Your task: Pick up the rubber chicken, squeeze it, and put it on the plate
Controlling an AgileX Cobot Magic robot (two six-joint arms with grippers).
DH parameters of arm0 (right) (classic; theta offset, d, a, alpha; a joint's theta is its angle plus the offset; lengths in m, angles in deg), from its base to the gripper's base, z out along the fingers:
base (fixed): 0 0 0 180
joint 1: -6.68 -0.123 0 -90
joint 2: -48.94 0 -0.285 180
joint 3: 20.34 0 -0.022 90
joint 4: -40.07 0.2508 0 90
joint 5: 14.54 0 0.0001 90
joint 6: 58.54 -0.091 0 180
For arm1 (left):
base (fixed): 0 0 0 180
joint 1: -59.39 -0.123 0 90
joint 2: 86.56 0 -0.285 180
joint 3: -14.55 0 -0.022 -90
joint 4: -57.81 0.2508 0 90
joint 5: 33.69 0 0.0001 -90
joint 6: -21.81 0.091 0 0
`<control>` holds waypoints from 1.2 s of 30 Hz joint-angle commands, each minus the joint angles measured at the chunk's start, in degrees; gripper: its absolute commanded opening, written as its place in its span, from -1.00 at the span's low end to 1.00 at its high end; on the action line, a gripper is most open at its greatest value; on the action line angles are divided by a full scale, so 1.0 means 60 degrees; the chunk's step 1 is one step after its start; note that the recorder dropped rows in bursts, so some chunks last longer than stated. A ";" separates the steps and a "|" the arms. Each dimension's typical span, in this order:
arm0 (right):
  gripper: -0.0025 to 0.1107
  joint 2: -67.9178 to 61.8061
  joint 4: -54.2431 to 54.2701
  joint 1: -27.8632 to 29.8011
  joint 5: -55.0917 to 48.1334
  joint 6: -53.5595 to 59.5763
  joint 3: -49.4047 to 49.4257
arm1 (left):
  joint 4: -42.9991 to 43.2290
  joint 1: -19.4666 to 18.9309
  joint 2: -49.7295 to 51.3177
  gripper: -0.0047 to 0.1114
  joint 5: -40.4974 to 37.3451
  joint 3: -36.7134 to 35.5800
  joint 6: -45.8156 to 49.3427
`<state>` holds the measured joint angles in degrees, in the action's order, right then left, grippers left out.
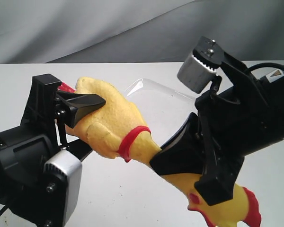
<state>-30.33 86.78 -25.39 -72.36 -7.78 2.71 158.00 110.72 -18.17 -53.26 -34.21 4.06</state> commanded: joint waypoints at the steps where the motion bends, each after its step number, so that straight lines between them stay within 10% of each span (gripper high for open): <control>1: -0.96 0.0104 0.0355 0.0002 -0.0015 0.0206 -0.0046 | -0.0040 0.0038 -0.0039 0.29 -0.0257 -0.0015 -0.0152; 16: -0.96 0.0104 0.0301 0.0002 0.0026 0.0206 -0.0046 | -0.0040 0.0038 -0.0634 0.26 0.0879 0.0361 -0.1578; 22: -0.96 0.0104 0.0301 0.0002 0.0026 0.0206 -0.0046 | -0.0040 0.0038 -0.0451 -0.88 0.0904 0.0361 -0.1559; 28: -0.96 0.0104 0.0301 0.0002 0.0026 0.0206 -0.0046 | -0.0040 0.0038 -0.0451 -0.90 0.0928 0.0361 -0.1528; 30: -0.96 0.0104 0.0301 0.0002 0.0026 0.0206 -0.0046 | -0.0040 0.0038 -0.0451 -0.75 0.0928 0.0361 -0.1528; 33: -0.96 0.0104 0.0301 0.0002 0.0064 0.0206 -0.0046 | -0.0040 0.0038 -0.0451 0.14 0.0928 0.0361 -0.1528; 36: -0.96 0.0104 0.0301 0.0002 0.0083 0.0206 -0.0046 | -0.0040 0.0038 -0.0451 0.56 0.0778 0.0361 -0.1827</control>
<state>-29.89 87.14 -25.39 -72.45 -7.31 2.50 157.62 110.72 -21.08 -48.62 -32.49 -4.73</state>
